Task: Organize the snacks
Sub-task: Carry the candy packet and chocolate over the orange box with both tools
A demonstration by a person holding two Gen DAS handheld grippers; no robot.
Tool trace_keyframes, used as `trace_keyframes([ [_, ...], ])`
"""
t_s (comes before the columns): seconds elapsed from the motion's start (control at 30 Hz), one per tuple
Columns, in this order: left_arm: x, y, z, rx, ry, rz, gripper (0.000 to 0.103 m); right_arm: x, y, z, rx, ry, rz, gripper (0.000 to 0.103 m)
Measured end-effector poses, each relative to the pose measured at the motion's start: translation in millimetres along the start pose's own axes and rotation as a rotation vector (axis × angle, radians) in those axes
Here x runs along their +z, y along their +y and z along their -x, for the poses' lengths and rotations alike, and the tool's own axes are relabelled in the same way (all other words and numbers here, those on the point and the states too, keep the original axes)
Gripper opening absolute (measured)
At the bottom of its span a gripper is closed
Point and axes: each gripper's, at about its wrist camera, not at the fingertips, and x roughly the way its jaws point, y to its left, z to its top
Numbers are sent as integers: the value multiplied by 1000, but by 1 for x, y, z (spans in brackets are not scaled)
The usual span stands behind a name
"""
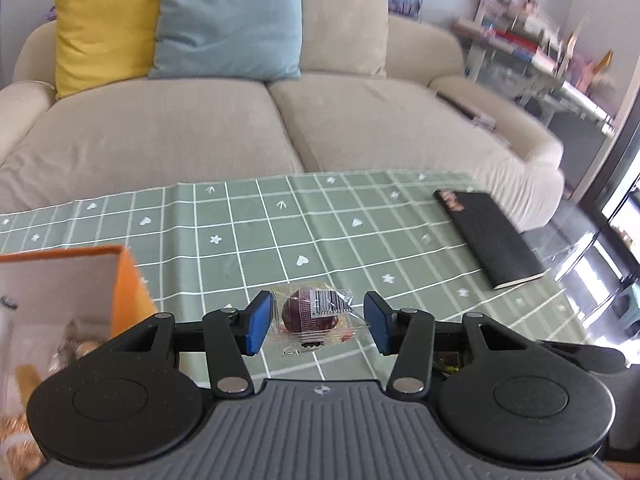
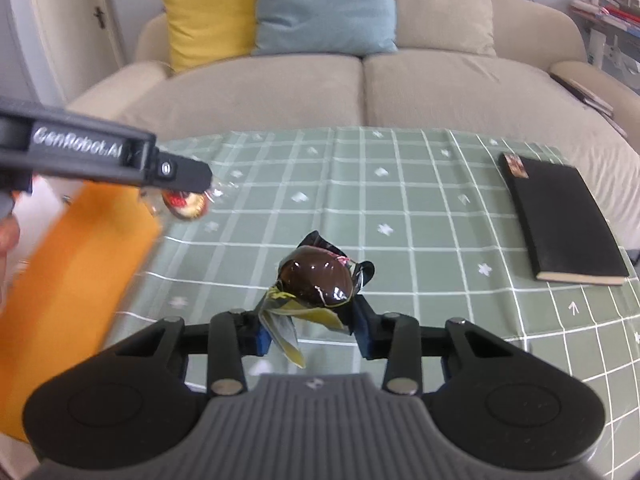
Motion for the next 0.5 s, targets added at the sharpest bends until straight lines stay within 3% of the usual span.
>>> trace_keyframes([
  [0.13, -10, 15, 40, 30, -54, 39, 57, 9, 27, 24, 79, -57, 39, 37],
  [0.3, -17, 54, 75, 127, -92, 77, 57, 24, 77, 42, 180, -112, 136, 37],
  [0.5, -23, 104, 89, 232, -84, 103, 57, 43, 143, 47, 279, -130, 283, 37],
])
